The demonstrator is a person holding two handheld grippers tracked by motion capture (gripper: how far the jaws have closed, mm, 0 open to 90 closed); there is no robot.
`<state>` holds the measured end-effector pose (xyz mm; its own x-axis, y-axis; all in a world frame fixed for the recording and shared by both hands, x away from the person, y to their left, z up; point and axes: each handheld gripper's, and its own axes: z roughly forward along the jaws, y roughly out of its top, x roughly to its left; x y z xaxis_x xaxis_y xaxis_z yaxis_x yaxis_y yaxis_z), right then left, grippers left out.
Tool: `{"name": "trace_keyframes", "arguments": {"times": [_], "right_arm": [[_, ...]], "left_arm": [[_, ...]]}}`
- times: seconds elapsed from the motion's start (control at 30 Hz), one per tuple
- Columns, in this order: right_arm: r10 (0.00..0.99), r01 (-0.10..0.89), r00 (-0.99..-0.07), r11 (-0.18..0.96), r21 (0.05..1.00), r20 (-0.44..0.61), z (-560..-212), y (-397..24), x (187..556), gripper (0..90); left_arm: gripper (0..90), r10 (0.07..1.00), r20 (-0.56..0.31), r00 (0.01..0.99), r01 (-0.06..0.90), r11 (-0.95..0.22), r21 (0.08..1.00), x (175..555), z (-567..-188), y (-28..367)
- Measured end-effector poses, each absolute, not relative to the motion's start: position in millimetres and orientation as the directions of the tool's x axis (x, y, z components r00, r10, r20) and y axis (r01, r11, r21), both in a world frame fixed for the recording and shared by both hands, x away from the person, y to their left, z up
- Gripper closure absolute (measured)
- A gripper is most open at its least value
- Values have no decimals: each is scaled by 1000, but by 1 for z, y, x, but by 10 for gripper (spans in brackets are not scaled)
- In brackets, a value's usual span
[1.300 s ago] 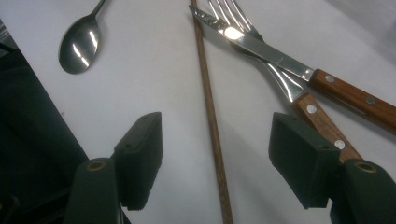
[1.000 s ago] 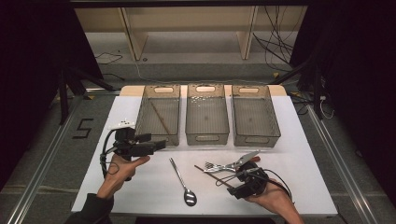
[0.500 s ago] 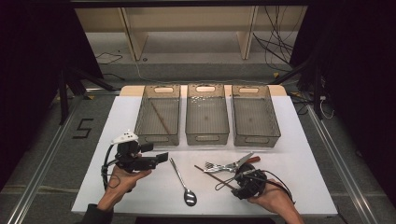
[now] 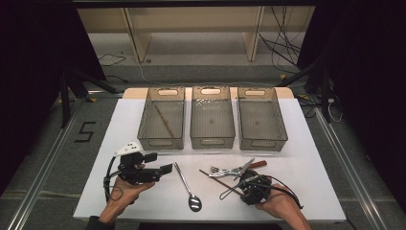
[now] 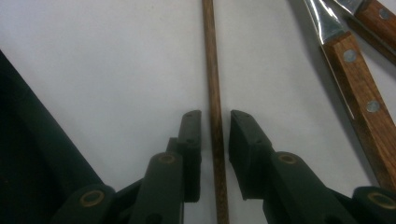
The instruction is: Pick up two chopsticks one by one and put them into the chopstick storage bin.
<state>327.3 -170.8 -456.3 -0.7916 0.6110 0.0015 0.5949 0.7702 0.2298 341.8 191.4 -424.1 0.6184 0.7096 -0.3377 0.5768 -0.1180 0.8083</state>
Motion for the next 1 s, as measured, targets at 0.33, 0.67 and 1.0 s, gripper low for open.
{"name": "trace_keyframes", "arguments": {"times": [0.33,0.67,1.0], "right_arm": [[562,546,-826,813,202,-30,-456,-163,325,844],[521,501,-853,834,231,-33,-453,-160,323,853],[532,499,-847,785,367,14,-435,-162,322,853]], "left_arm": [[156,710,-339,617,578,-116,808,338,-427,193],[155,717,-346,605,587,-109,802,337,-426,192],[155,718,-357,598,605,-111,789,335,-422,184]]}}
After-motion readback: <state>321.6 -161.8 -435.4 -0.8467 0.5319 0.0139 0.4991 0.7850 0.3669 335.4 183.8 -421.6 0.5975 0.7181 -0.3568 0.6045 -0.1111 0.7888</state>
